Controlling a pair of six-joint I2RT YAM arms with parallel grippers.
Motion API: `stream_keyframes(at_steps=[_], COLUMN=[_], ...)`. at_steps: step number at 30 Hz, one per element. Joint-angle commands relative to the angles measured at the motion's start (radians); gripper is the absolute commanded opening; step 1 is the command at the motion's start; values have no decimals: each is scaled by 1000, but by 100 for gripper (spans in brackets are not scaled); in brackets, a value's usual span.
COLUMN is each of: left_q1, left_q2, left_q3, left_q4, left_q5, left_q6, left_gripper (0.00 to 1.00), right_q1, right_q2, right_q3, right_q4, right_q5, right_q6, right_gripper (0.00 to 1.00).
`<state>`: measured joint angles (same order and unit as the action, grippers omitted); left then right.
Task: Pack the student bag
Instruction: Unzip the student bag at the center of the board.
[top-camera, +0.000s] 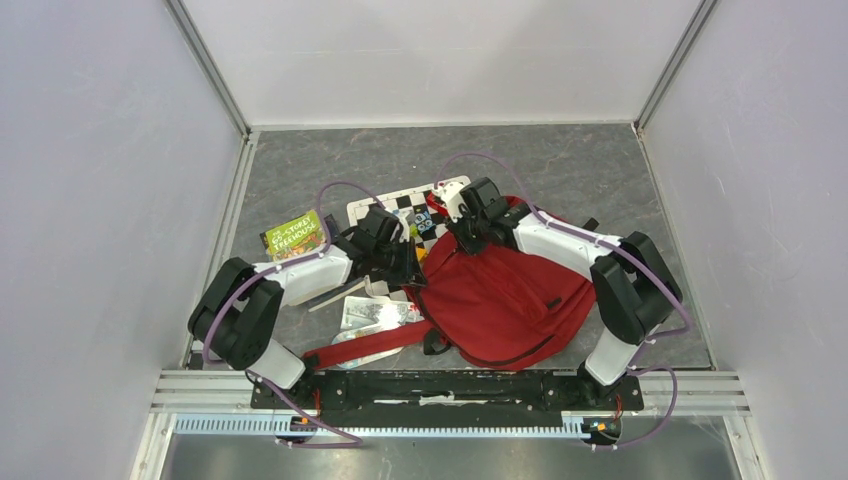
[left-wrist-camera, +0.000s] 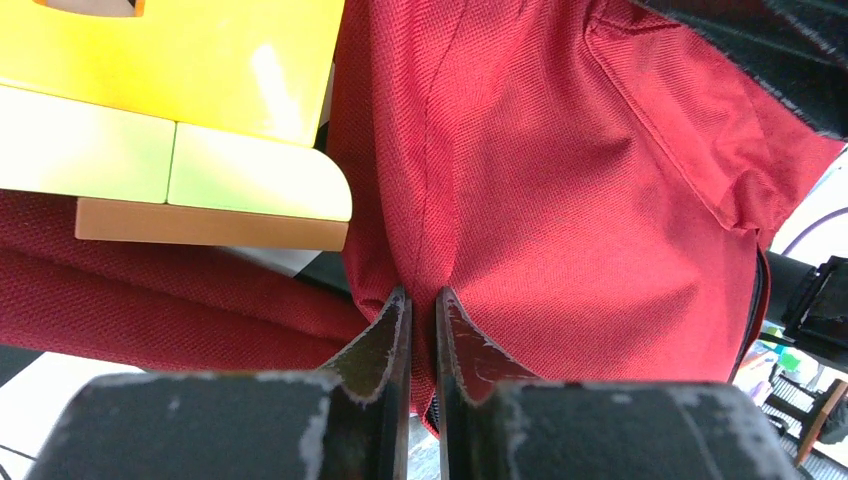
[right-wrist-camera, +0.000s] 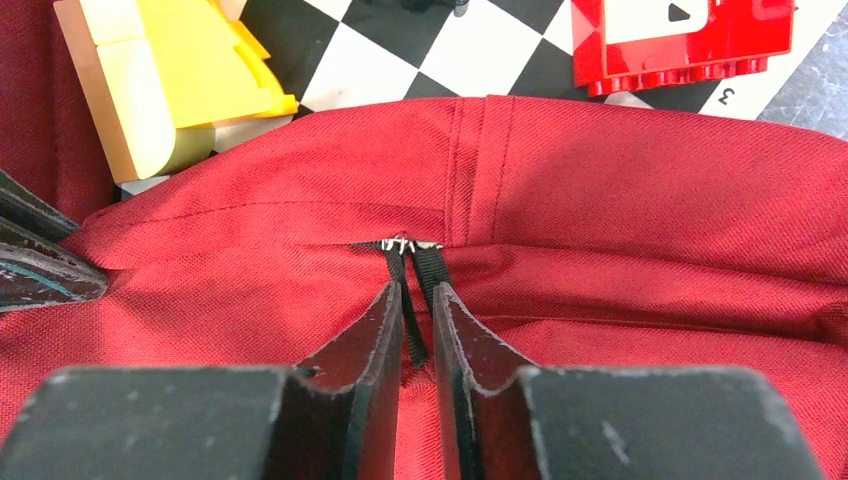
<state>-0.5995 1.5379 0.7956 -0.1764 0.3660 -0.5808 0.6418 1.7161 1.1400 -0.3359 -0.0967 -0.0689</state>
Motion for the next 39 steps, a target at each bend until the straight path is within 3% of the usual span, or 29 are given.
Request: stream_keyframes(at_steps=[1, 6, 26, 30, 34, 39], left_q1=[1, -1, 2, 3, 4, 6], left_q2=[-36, -33, -151, -213, -256, -222], left_q3=[-17, -34, -123, -140, -131, -58], left_q4=[70, 101, 271, 236, 182, 84], left_q5=[-4, 1, -77, -130, -177, -210], left_q6=[-62, -77, -189, -161, -94, 8], left_gripper=[2, 2, 3, 22, 47, 73], right_q1=[18, 40, 248, 256, 256, 257], right_q2=[-1, -34, -141, -197, -250, -297], right_q3=[-16, -32, -124, -151, -173, -192], right_q4=[-8, 10, 101, 116, 118, 120], right_q5=[-7, -19, -56, -32, -3, 25], right_q6=[-5, 33, 224, 240, 237, 235], right_gripper=[22, 0, 0, 0, 0, 0])
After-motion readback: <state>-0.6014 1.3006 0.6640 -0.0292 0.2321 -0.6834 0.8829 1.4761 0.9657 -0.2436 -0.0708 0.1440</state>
